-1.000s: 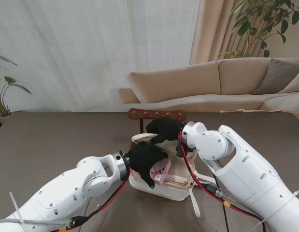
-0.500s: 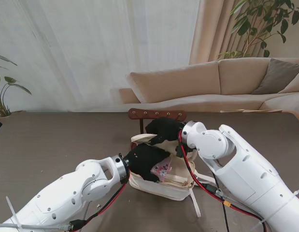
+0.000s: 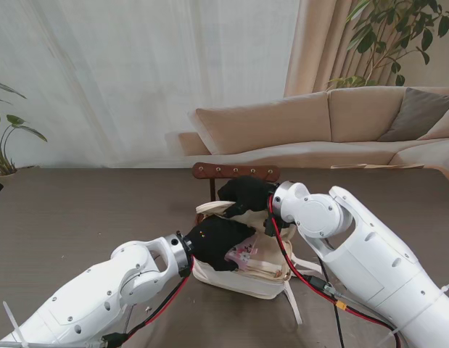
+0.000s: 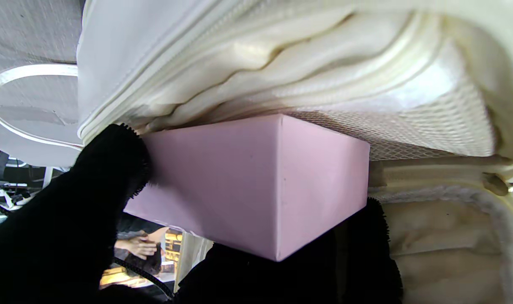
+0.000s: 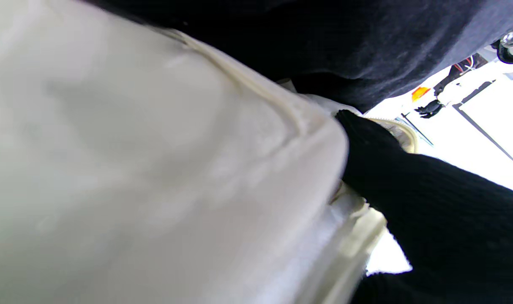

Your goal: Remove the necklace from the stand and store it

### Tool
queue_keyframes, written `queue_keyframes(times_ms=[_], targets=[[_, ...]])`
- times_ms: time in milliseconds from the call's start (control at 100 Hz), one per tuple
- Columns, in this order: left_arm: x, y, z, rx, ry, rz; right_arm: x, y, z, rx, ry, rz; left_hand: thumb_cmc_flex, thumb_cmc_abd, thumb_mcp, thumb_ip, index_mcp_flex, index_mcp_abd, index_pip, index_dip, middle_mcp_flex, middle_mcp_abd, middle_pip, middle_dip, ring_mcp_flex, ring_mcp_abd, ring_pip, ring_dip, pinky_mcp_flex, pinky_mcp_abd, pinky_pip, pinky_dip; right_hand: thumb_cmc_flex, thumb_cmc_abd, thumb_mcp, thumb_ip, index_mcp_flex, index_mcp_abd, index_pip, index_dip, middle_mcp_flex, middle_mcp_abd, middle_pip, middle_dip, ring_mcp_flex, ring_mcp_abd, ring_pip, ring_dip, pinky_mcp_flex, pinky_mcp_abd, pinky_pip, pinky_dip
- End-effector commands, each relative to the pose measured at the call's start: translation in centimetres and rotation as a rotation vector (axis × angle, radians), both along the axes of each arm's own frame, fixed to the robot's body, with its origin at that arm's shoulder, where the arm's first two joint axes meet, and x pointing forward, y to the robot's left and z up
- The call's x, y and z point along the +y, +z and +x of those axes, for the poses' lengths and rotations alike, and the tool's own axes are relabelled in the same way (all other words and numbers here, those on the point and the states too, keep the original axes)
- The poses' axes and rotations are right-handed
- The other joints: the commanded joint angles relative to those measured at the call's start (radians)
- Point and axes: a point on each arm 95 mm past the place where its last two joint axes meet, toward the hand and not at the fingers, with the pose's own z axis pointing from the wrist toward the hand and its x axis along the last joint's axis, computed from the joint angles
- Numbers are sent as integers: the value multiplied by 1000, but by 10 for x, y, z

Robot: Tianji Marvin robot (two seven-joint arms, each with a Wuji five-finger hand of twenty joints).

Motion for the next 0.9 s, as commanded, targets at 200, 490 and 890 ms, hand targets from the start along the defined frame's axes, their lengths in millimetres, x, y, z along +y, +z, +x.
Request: queue_keyframes(times_ms=[200,490,890], targets=[[-3,22,0,-1,-19,-56,5,-9,-6,36,25,-17,14,89,68,78,9,-67,24,8,-7,-39,15,-11,-48,-10,-58,-28,-116,-5,-58,-4,33,30,36,19,32,-113,-11,-1,71,-22,-12,-3,30,-42,11,12,122,8,41,25],[0,22,-1,21,-21,-35,6,-11,-6,46,32,-16,6,93,45,82,11,-76,21,12,-8,-40,11,-12,-53,0,-59,-29,-118,4,-69,-10,33,30,36,19,32,-115,-11,-1,71,-22,-13,-3,30,-43,11,12,122,7,41,25],[9,28,-8,-11,-9,-22,6,-12,-6,51,32,-17,3,113,32,85,4,-77,14,15,-2,-41,12,-10,-52,-15,-59,-29,-120,-3,-68,-10,33,29,35,19,33,-114,-12,-1,71,-22,-13,-3,30,-41,10,12,122,7,41,24]])
